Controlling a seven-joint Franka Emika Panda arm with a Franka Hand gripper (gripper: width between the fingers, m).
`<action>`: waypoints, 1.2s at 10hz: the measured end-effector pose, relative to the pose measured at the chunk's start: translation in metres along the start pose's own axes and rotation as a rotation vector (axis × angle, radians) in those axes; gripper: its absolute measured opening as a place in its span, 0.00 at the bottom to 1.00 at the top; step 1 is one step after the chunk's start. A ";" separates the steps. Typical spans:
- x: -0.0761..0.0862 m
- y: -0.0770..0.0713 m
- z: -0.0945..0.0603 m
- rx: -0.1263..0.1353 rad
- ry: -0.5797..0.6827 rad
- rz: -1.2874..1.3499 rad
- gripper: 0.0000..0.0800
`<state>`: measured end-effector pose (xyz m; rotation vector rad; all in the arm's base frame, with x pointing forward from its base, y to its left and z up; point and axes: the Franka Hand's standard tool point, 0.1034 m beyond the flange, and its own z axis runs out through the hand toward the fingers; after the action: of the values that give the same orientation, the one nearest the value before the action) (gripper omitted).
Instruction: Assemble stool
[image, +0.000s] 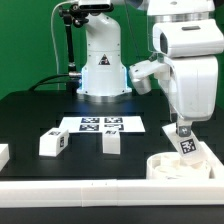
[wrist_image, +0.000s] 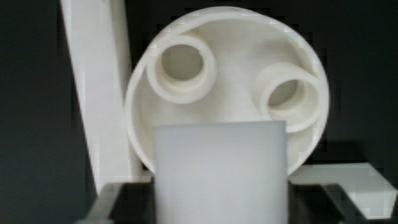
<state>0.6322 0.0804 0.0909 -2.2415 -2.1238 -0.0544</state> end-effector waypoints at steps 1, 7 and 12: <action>0.002 0.000 -0.001 0.003 -0.001 0.019 0.42; 0.019 0.017 -0.005 0.053 -0.014 0.146 0.42; 0.015 0.017 -0.005 0.056 -0.009 0.379 0.42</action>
Offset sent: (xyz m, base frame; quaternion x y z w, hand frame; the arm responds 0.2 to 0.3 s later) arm 0.0455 0.0301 0.0153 0.0105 -0.0341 0.0663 0.9972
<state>0.6501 0.0939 0.0962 -2.5663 -1.6442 0.0310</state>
